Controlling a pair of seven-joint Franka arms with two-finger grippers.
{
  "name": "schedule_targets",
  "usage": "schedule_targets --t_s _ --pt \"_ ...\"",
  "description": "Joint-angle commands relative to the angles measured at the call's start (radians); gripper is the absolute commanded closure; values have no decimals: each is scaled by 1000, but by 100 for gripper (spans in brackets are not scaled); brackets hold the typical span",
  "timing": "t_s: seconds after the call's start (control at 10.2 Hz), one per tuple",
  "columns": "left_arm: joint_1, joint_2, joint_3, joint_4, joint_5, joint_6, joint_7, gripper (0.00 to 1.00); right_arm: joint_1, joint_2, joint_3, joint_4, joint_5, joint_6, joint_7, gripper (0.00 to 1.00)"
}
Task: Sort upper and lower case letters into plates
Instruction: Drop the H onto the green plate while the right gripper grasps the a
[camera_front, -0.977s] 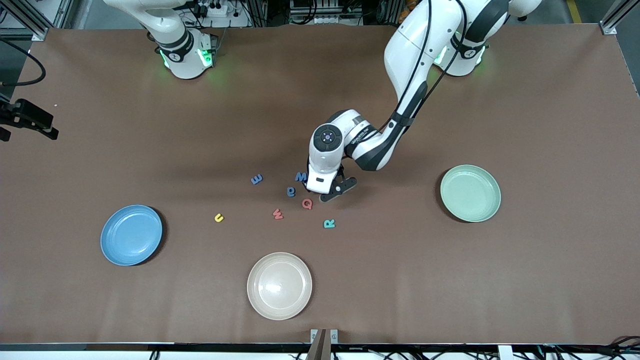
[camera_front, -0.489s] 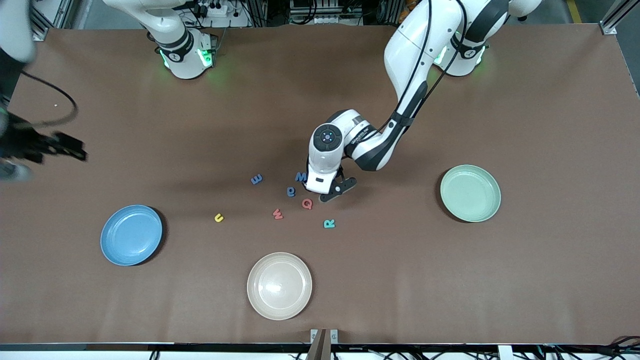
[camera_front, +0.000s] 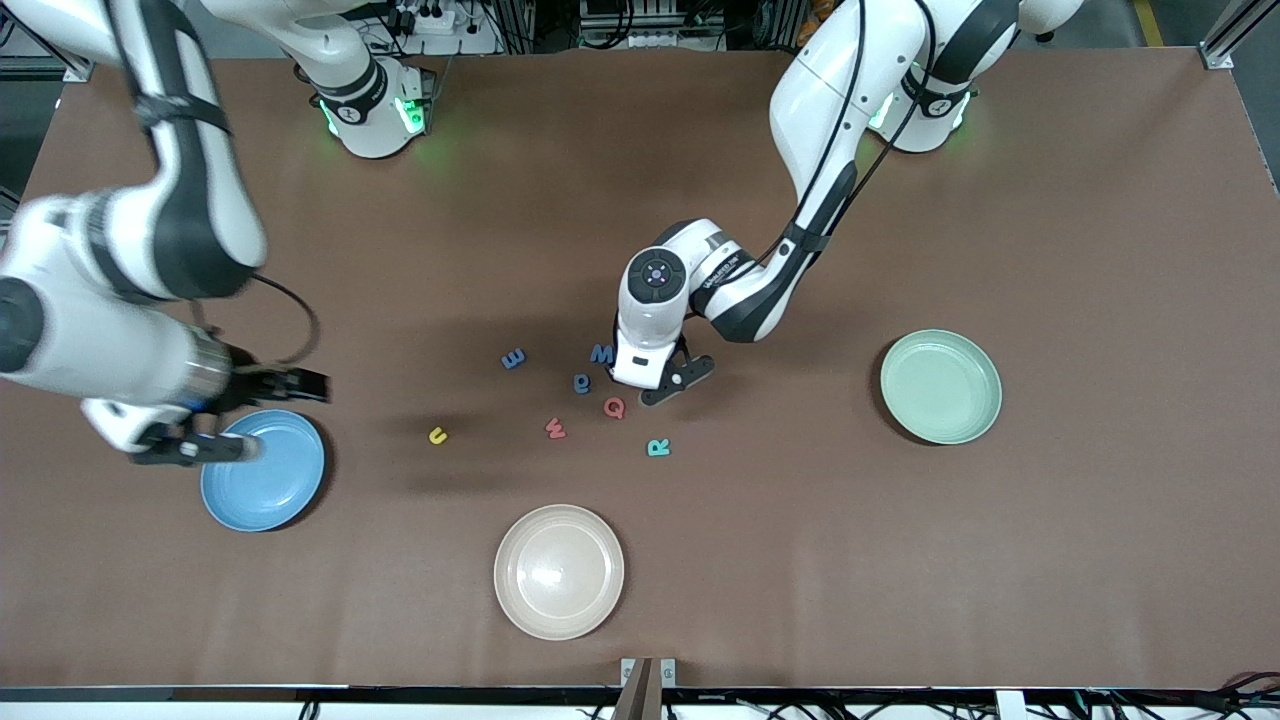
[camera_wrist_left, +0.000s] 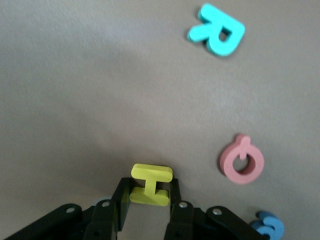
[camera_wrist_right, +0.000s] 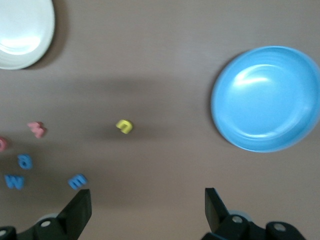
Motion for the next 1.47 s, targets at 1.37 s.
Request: schedule_targets --t_s 1.37 --pt "785 -434 -262 -432 214 -492 1236 83 482 309 -7 -153 -3 546 608 0"
